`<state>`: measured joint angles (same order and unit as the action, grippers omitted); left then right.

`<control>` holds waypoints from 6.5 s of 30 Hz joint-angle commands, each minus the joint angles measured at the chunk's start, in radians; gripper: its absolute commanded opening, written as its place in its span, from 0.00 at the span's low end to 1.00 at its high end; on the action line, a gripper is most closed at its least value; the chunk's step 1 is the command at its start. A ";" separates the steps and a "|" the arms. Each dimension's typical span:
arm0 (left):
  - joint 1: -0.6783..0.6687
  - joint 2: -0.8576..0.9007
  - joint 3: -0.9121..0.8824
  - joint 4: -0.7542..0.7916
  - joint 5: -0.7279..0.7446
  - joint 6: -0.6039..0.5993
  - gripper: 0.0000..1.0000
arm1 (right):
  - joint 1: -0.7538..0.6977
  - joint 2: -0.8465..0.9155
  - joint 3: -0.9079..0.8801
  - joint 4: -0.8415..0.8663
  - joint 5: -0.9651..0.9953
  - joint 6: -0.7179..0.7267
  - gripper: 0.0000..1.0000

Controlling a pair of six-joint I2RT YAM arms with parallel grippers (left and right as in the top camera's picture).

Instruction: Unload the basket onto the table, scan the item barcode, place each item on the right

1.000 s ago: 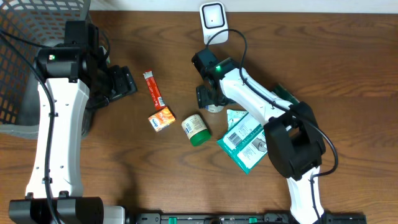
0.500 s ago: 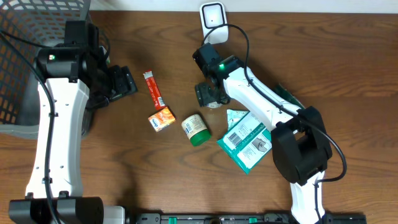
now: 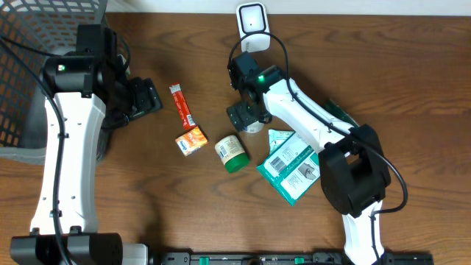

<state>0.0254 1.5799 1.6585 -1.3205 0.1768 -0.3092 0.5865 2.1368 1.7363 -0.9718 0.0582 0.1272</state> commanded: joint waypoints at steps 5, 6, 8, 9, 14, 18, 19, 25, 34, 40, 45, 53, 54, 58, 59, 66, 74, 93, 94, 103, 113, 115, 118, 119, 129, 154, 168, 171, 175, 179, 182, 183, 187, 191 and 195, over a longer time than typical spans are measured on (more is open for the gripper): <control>0.000 -0.016 0.011 -0.003 -0.006 0.010 0.84 | -0.016 -0.001 0.127 -0.095 -0.008 0.225 0.99; 0.000 -0.016 0.011 -0.003 -0.006 0.010 0.84 | -0.017 0.000 0.123 -0.100 -0.007 0.239 0.99; 0.000 -0.016 0.011 -0.003 -0.006 0.010 0.84 | -0.017 0.001 0.107 -0.103 -0.007 0.240 0.99; 0.000 -0.016 0.011 -0.003 -0.006 0.010 0.84 | -0.017 0.001 0.100 -0.100 -0.007 0.241 0.99; 0.000 -0.016 0.011 -0.003 -0.006 0.009 0.84 | -0.014 0.003 0.048 -0.035 -0.007 0.274 0.99; 0.000 -0.016 0.011 -0.003 -0.006 0.010 0.84 | -0.011 0.003 0.008 0.001 -0.003 0.288 0.98; 0.000 -0.016 0.011 -0.003 -0.006 0.010 0.84 | -0.011 0.003 -0.007 0.017 -0.003 0.287 0.96; 0.000 -0.016 0.011 -0.003 -0.006 0.009 0.84 | -0.006 0.003 -0.085 0.104 -0.007 0.287 0.93; 0.000 -0.016 0.011 -0.003 -0.006 0.010 0.84 | -0.004 0.003 -0.094 0.123 -0.005 0.286 0.78; 0.000 -0.016 0.011 -0.003 -0.006 0.010 0.84 | -0.005 0.000 -0.040 0.067 -0.003 0.275 0.77; 0.000 -0.016 0.011 -0.003 -0.006 0.009 0.84 | -0.005 -0.005 0.100 -0.072 -0.003 0.249 0.67; 0.000 -0.016 0.011 -0.003 -0.006 0.010 0.84 | -0.005 -0.015 0.403 -0.341 -0.003 0.200 0.19; 0.000 -0.016 0.011 -0.003 -0.006 0.010 0.84 | -0.005 -0.021 0.439 -0.367 -0.003 0.186 0.15; 0.000 -0.016 0.011 -0.003 -0.006 0.009 0.84 | -0.005 -0.049 0.541 -0.410 -0.003 0.147 0.01; 0.000 -0.016 0.011 -0.003 -0.006 0.010 0.84 | -0.005 -0.056 0.558 -0.408 -0.003 0.139 0.01; 0.000 -0.016 0.011 -0.003 -0.006 0.010 0.84 | -0.030 -0.078 0.655 -0.332 -0.003 0.096 0.01; 0.000 -0.016 0.011 -0.003 -0.006 0.010 0.84 | -0.096 -0.079 0.658 -0.165 -0.007 0.014 0.01; 0.000 -0.016 0.011 -0.003 -0.006 0.010 0.84 | -0.175 -0.028 0.460 0.605 0.015 0.013 0.01; 0.000 -0.016 0.011 -0.003 -0.006 0.009 0.84 | -0.175 -0.022 0.441 0.650 0.026 0.013 0.01; 0.000 -0.016 0.011 -0.003 -0.006 0.009 0.84 | -0.196 0.097 0.343 0.980 0.068 0.013 0.01; 0.000 -0.016 0.011 -0.003 -0.006 0.010 0.84 | -0.209 0.252 0.343 1.212 0.068 0.014 0.01; 0.000 -0.016 0.011 -0.003 -0.006 0.009 0.84 | -0.209 0.283 0.343 1.261 0.068 0.014 0.01; 0.000 -0.016 0.011 -0.003 -0.006 0.010 0.84 | -0.210 0.321 0.343 1.311 0.068 0.014 0.01; 0.000 -0.016 0.011 -0.003 -0.006 0.010 0.84 | -0.211 0.331 0.343 1.319 0.068 0.014 0.01; 0.000 -0.016 0.011 -0.003 -0.006 0.010 0.84 | -0.229 0.389 0.343 1.366 0.063 0.014 0.01; 0.000 -0.016 0.011 -0.003 -0.006 0.010 0.84 | -0.253 0.396 0.343 1.331 -0.102 -0.286 0.01; 0.000 -0.016 0.011 -0.003 -0.006 0.009 0.84 | -0.254 0.193 0.343 1.166 -0.131 -0.139 0.01; 0.000 -0.016 0.011 -0.003 -0.006 0.010 0.84 | -0.255 0.071 0.343 0.966 -0.130 -0.140 0.01; 0.000 -0.016 0.011 -0.003 -0.006 0.009 0.84 | -0.277 -0.092 0.343 0.681 -0.129 -0.139 0.01; 0.000 -0.016 0.011 -0.003 -0.006 0.010 0.84 | -0.324 -0.220 0.343 0.374 -0.101 -0.140 0.01; 0.000 -0.016 0.011 -0.003 -0.006 0.009 0.84 | -0.380 -0.268 0.343 0.163 -0.042 -0.139 0.01; 0.000 -0.016 0.011 -0.003 -0.006 0.009 0.84 | -0.401 -0.274 0.343 0.102 -0.027 -0.140 0.01; 0.000 -0.016 0.011 -0.003 -0.006 0.010 0.84 | -0.515 -0.261 0.343 -0.119 -0.006 -0.141 0.01; 0.000 -0.016 0.011 -0.003 -0.006 0.010 0.84 | -0.651 -0.214 0.343 -0.233 -0.010 -0.150 0.01; 0.000 -0.016 0.011 -0.003 -0.006 0.010 0.84 | -0.782 -0.142 0.342 -0.320 -0.011 -0.142 0.01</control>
<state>0.0254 1.5799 1.6585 -1.3205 0.1768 -0.3096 -0.1143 1.9625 2.0808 -1.2610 0.0319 -0.0254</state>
